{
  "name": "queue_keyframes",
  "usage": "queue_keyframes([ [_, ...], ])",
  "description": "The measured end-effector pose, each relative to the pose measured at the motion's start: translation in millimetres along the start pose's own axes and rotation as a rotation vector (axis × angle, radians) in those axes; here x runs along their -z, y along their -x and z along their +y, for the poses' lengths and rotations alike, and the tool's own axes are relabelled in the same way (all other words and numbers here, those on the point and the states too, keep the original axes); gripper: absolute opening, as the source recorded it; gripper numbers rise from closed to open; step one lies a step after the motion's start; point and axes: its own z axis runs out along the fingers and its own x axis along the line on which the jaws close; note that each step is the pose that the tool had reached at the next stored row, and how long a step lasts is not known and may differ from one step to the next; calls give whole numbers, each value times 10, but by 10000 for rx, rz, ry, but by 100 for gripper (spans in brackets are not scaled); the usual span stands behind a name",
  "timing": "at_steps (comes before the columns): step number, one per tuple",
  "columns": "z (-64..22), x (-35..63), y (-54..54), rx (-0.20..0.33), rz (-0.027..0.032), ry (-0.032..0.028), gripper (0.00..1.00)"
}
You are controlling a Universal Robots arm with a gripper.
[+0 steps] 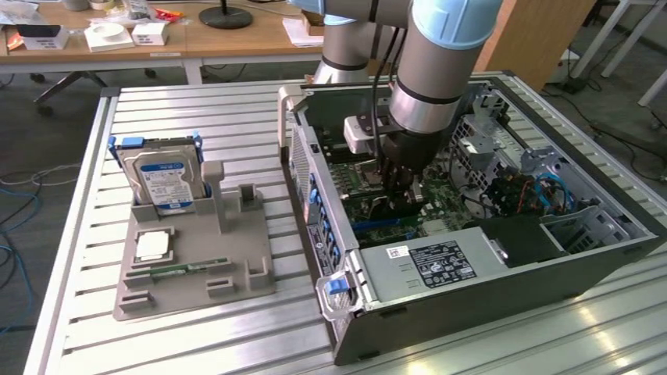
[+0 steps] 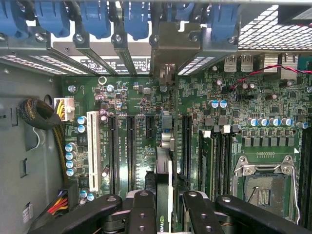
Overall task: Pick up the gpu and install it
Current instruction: 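Insert the gpu into the slot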
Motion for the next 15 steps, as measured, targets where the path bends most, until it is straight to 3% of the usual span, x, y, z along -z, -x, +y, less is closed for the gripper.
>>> queue_keyframes([
  [15, 37, -14, 6, 3, 1, -2, 26],
])
